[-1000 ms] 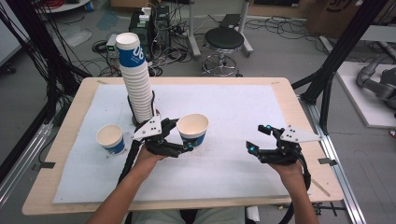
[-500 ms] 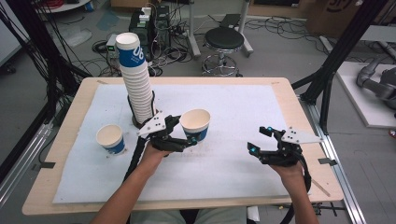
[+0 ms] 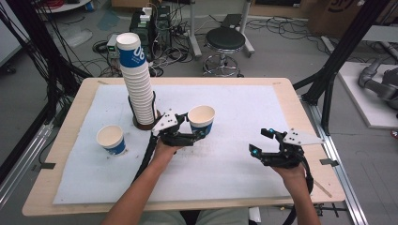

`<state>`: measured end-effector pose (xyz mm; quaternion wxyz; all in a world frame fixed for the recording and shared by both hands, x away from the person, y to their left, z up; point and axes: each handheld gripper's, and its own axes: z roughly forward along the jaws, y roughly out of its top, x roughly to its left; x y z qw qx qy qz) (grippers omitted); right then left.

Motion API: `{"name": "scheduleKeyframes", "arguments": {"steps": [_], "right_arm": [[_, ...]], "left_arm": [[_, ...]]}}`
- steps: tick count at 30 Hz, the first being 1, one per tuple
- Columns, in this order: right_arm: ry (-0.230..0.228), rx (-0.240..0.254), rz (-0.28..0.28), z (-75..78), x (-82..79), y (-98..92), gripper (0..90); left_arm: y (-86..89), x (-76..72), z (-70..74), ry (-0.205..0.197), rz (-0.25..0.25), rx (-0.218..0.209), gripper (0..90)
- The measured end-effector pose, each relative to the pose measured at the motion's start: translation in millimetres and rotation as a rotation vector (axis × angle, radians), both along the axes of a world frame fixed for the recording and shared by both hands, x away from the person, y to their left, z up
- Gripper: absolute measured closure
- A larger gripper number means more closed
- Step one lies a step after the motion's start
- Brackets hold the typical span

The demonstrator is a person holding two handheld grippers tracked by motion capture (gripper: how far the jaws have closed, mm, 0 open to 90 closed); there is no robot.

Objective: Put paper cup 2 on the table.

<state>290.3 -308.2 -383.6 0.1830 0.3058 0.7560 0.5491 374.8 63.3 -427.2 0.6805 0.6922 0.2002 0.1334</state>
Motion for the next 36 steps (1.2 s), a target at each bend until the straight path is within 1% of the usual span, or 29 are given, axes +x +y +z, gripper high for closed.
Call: {"name": "scheduleKeyframes", "arguments": {"steps": [2, 4, 5, 9, 13, 17, 18, 21, 22, 24, 25, 26, 29, 30, 31, 32, 34, 36], "right_arm": [[0.0, -0.001, 0.0, 0.0, -0.4, -0.4, 20.4], [0.002, 0.0, 0.0, -0.2, -0.4, -0.7, 20.4], [-0.001, 0.0, 0.001, -0.2, -0.2, -1.0, 20.4], [0.005, 0.001, 0.008, -0.4, 0.0, -0.5, 20.4], [0.003, -0.001, 0.012, -0.6, 0.1, 0.3, 20.4], [-0.003, -0.002, 0.011, -0.1, 0.0, 0.1, 20.4], [-0.002, 0.0, 0.012, 0.0, -0.1, 0.0, 20.4], [-0.004, -0.001, 0.015, 0.2, 0.0, 0.2, 20.4], [0.004, 0.0, 0.015, 0.2, -0.4, 0.6, 20.4], [0.003, -0.001, 0.019, 0.1, 0.0, 1.3, 20.4], [0.009, 0.0, 0.02, 0.1, -0.3, 1.9, 20.4], [0.007, 0.0, 0.022, 0.1, -0.1, 2.3, 20.4], [0.004, -0.003, 0.024, 0.7, -0.5, 2.6, 20.4], [0.007, -0.001, 0.024, 1.0, -0.8, 2.3, 20.4], [0.008, 0.003, 0.023, 1.1, -1.2, 2.2, 20.4], [0.007, -0.001, 0.023, 1.1, -1.1, 1.4, 20.4], [0.01, 0.003, 0.021, 0.7, -1.3, 0.6, 20.4], [0.011, 0.002, 0.02, 0.3, -1.5, 0.0, 20.4]], "left_arm": [[-3.7, 1.7, -3.3, 0.004, 0.005, 0.021, 27.9], [-7.0, 3.5, -6.2, 0.009, 0.014, 0.033, 27.8], [-8.8, 4.6, -8.1, 0.017, 0.015, 0.031, 27.6], [-14.7, 8.1, -15.3, 0.038, 0.021, 0.048, 27.6], [-19.3, 11.4, -21.3, 0.062, 0.029, 0.055, 27.5], [-23.9, 13.1, -26.5, 0.076, 0.034, 0.082, 27.5], [-24.9, 13.5, -27.5, 0.083, 0.04, 0.092, 27.5], [-26.3, 14.1, -27.2, 0.092, 0.052, 0.096, 27.6], [-26.4, 14.3, -27.1, 0.093, 0.054, 0.101, 27.6], [-27.9, 14.4, -26.8, 0.097, 0.066, 0.115, 27.6], [-29.7, 14.3, -26.5, 0.098, 0.074, 0.13, 27.6], [-32.3, 14.5, -25.9, 0.1, 0.076, 0.156, 27.6], [-42.7, 15.5, -24.4, 0.105, 0.081, 0.254, 27.6], [-45.3, 15.7, -24.2, 0.106, 0.085, 0.279, 27.6], [-46.8, 15.8, -24.1, 0.105, 0.088, 0.295, 27.6], [-47.2, 15.9, -23.9, 0.108, 0.092, 0.295, 27.7], [-46.4, 16.9, -24.3, 0.125, 0.094, 0.282, 27.7], [-46.0, 17.4, -24.0, 0.127, 0.096, 0.287, 27.7]]}}
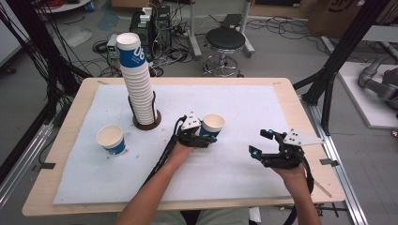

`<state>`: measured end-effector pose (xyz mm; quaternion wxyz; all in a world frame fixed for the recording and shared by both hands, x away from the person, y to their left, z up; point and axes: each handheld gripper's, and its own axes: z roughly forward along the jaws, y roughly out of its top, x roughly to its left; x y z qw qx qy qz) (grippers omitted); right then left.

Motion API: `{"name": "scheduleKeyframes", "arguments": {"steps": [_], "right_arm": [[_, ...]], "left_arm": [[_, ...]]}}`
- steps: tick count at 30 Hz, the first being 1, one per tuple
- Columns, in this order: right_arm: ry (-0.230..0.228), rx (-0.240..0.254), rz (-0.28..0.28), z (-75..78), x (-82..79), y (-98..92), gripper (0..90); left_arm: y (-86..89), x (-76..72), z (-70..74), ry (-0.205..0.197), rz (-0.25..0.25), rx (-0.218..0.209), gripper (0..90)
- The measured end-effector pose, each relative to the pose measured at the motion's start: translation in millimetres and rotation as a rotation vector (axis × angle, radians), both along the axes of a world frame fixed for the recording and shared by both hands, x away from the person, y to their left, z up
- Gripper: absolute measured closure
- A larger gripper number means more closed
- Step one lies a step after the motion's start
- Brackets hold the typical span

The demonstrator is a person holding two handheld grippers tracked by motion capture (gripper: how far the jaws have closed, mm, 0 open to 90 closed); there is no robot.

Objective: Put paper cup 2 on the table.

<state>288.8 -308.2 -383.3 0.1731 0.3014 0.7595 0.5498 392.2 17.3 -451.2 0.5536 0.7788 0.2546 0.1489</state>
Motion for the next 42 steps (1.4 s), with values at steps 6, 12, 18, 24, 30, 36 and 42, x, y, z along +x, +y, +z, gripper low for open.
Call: {"name": "scheduleKeyframes", "arguments": {"steps": [6, 12, 18, 24, 30, 36, 42], "right_arm": [[-0.007, 0.002, -0.004, 0.5, -0.7, -1.2, 20.4], [0.0, 0.002, -0.003, 0.6, -1.2, -0.1, 20.4], [-0.003, 0.0, 0.002, -0.1, 0.0, 1.3, 20.4], [0.002, -0.003, 0.003, -1.0, 0.5, 1.3, 20.4], [0.005, -0.001, 0.002, -1.3, 0.3, 0.5, 20.4], [0.006, -0.004, 0.005, -2.2, 0.6, 0.9, 20.4], [0.004, -0.006, 0.003, -2.4, 0.3, 1.1, 20.4]], "left_arm": [[4.4, -1.1, 1.8, 0.029, -0.008, 0.027, 26.2], [7.3, -6.4, 2.1, 0.036, -0.012, 0.06, 24.5], [9.5, -9.0, 0.5, 0.037, -0.006, 0.06, 23.2], [10.7, -10.6, 0.5, 0.044, 0.001, 0.064, 17.2], [17.7, -16.4, 0.5, 0.052, 0.008, 0.049, 17.2], [33.0, -26.3, 1.3, 0.047, -0.01, 0.018, 17.1], [57.9, -35.9, 3.9, 0.037, 0.013, -0.02, 17.1]]}}
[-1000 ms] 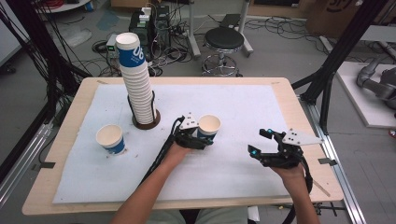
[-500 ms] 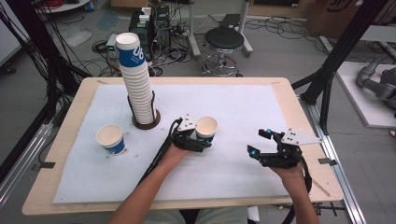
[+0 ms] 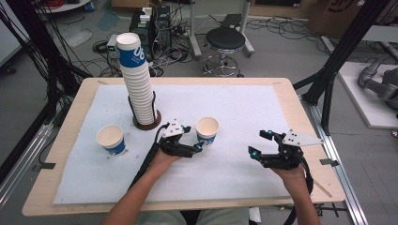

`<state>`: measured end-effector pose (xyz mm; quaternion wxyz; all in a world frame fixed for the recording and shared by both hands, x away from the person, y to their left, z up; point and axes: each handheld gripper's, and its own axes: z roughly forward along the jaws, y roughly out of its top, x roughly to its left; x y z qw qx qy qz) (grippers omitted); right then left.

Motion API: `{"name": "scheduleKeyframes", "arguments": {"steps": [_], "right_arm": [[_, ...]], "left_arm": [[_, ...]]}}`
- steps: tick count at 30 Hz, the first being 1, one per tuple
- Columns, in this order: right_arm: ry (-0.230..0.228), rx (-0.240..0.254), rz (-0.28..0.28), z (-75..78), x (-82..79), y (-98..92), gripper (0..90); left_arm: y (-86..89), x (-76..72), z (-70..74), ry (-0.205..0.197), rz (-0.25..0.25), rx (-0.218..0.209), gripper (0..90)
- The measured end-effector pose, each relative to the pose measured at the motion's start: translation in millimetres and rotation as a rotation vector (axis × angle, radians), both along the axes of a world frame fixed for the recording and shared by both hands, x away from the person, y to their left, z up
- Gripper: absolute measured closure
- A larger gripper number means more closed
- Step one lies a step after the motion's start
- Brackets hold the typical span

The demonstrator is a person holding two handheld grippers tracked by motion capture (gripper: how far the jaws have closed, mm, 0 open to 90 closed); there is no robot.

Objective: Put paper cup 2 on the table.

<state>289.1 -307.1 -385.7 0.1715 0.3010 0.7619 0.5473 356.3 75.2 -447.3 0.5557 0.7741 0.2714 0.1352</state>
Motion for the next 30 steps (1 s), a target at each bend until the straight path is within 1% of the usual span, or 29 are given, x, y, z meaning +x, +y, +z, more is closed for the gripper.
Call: {"name": "scheduleKeyframes", "arguments": {"steps": [1, 2, 4, 7, 8, 9, 10, 12, 15, 19, 20, 22, 26, 30], "right_arm": [[-0.001, -0.002, -0.003, -0.6, 0.5, 0.1, 20.4], [0.0, -0.004, -0.003, -1.1, 0.7, 0.3, 20.4], [0.003, -0.01, -0.006, -2.6, 1.3, 0.6, 20.3], [0.007, -0.013, -0.013, -5.2, 2.5, 0.6, 20.3], [0.01, -0.013, -0.014, -5.7, 2.4, 0.9, 20.3], [0.005, -0.018, -0.018, -6.0, 2.5, 1.0, 20.4], [0.006, -0.02, -0.019, -6.0, 2.2, 1.1, 20.4], [-0.007, -0.024, -0.023, -6.2, 2.3, 0.6, 20.3], [-0.01, -0.03, -0.037, -7.2, 1.3, -0.4, 20.4], [-0.006, -0.031, -0.048, -10.0, 1.2, -2.5, 20.3], [-0.006, -0.03, -0.053, -10.4, 1.2, -2.6, 20.4], [-0.008, -0.033, -0.059, -10.9, 1.6, -2.8, 20.3], [-0.009, -0.036, -0.065, -10.9, 3.0, -3.0, 20.4], [-0.009, -0.036, -0.078, -9.7, 3.2, -4.1, 20.4]], "left_arm": [[0.0, 0.0, 0.0, 0.0, 0.0, 0.0, 17.1], [5.4, -2.3, 1.2, -0.003, 0.005, -0.02, 17.1], [11.3, -5.9, 4.0, -0.01, 0.012, -0.035, 17.1], [17.9, -10.7, 9.0, -0.029, 0.008, -0.06, 17.1], [20.0, -12.2, 10.9, -0.035, 0.0, -0.068, 17.1], [22.0, -13.9, 12.8, -0.047, -0.003, -0.075, 17.1], [23.9, -15.8, 14.6, -0.054, -0.006, -0.082, 17.2], [27.7, -20.0, 18.1, -0.066, -0.009, -0.098, 17.2], [35.4, -27.1, 23.1, -0.086, -0.011, -0.124, 17.2], [49.6, -35.8, 29.8, -0.099, -0.004, -0.175, 17.1], [52.8, -37.7, 31.9, -0.105, 0.003, -0.189, 17.2], [58.8, -40.2, 37.5, -0.115, 0.014, -0.203, 17.2], [72.5, -45.7, 49.9, -0.146, 0.034, -0.216, 17.2], [92.4, -52.4, 59.1, -0.174, 0.074, -0.231, 17.1]]}}
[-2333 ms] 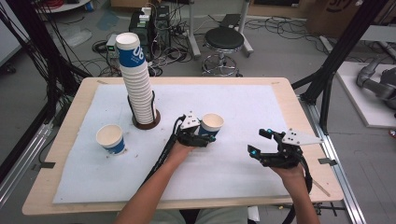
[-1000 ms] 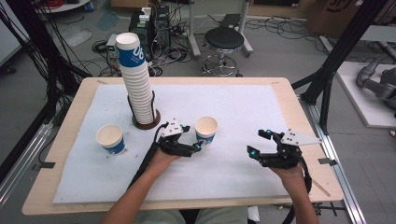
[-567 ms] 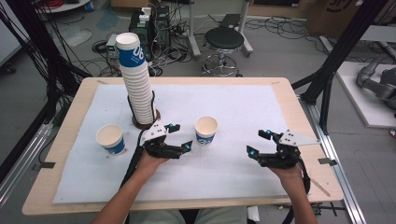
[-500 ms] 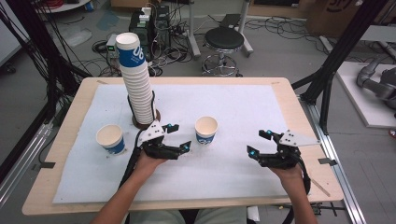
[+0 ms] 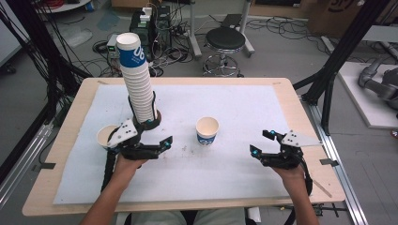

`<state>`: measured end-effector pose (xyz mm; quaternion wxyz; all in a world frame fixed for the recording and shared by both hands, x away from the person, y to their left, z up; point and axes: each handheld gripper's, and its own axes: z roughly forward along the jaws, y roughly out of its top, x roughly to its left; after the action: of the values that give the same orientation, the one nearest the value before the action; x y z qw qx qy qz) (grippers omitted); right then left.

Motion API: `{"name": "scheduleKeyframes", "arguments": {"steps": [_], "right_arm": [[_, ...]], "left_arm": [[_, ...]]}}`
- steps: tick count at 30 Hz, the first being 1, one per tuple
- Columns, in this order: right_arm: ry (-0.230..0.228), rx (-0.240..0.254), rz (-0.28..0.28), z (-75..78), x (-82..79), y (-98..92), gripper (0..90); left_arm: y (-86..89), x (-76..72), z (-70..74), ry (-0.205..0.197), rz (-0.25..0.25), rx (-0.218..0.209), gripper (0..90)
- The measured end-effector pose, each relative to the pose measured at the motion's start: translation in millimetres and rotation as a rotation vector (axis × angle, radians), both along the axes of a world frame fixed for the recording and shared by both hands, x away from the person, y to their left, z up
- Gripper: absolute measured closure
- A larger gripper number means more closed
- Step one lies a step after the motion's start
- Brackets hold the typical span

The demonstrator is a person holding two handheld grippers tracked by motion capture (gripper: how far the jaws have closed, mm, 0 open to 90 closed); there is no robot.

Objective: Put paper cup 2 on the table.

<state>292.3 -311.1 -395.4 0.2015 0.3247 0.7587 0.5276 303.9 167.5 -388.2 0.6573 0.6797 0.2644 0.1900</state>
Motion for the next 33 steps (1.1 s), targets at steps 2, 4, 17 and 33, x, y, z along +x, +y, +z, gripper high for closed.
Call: {"name": "scheduleKeyframes", "arguments": {"steps": [2, 4, 17, 33], "right_arm": [[-0.002, -0.002, -0.004, 0.5, -0.6, -0.2, 20.4], [-0.004, -0.006, -0.007, 1.0, -2.0, 0.3, 20.4], [-0.016, 0.004, -0.04, 2.9, -12.3, -4.3, 20.3], [-0.025, 0.006, -0.032, 1.8, -12.1, -2.2, 20.4]], "left_arm": [[9.4, -3.4, 2.5, -0.012, 0.018, -0.006, 17.2], [19.7, -7.3, 4.1, -0.022, 0.04, -0.011, 17.2], [73.9, -17.6, 6.0, -0.054, 0.141, -0.054, 17.1], [91.5, -20.9, -3.0, -0.049, 0.187, -0.054, 17.2]]}}
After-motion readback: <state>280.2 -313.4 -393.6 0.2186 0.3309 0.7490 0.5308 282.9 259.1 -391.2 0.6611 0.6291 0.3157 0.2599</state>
